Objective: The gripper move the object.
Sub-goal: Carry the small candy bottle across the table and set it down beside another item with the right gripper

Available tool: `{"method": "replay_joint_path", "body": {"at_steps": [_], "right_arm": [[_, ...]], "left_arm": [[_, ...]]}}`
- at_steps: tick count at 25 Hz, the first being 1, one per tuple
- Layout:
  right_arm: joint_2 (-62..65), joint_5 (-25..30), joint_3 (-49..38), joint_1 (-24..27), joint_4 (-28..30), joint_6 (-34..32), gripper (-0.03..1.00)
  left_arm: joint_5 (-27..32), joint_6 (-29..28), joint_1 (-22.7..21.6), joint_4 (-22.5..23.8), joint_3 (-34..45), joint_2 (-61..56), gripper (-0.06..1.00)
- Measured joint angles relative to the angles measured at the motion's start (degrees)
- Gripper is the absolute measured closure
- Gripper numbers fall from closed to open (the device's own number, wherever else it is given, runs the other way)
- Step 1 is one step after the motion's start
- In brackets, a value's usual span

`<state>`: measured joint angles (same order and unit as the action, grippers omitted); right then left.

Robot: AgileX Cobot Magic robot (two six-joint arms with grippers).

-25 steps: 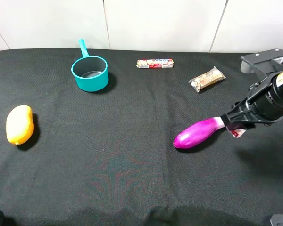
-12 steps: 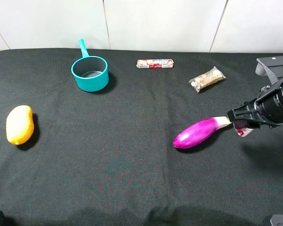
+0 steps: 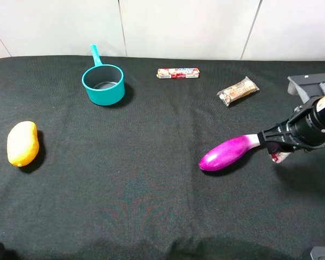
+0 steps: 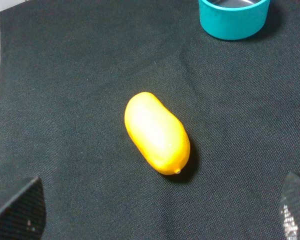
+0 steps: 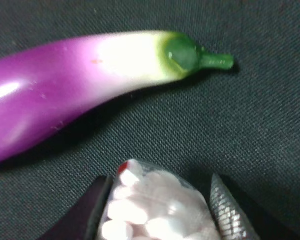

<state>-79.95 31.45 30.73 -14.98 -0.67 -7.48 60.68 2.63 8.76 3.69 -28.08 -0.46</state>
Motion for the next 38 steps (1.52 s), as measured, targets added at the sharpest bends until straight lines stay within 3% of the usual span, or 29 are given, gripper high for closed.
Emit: {"method": "replay_joint_path", "body": {"at_steps": [9,20,38], "right_arm": [[-4.1,-2.6,-0.2,0.0,0.0,0.0,0.65],[-6.6,-13.6,-6.1,0.0,0.1,-3.1,0.65],[-7.9,-15.4,-6.1,0.0,0.1,-3.6,0.61]], "left_arm": [[0.0,0.0,0.0,0.0,0.0,0.0,-0.05],[0.0,0.0,0.0,0.0,0.0,0.0,-0.05],[0.0,0.0,0.0,0.0,0.0,0.0,-0.05]]}}
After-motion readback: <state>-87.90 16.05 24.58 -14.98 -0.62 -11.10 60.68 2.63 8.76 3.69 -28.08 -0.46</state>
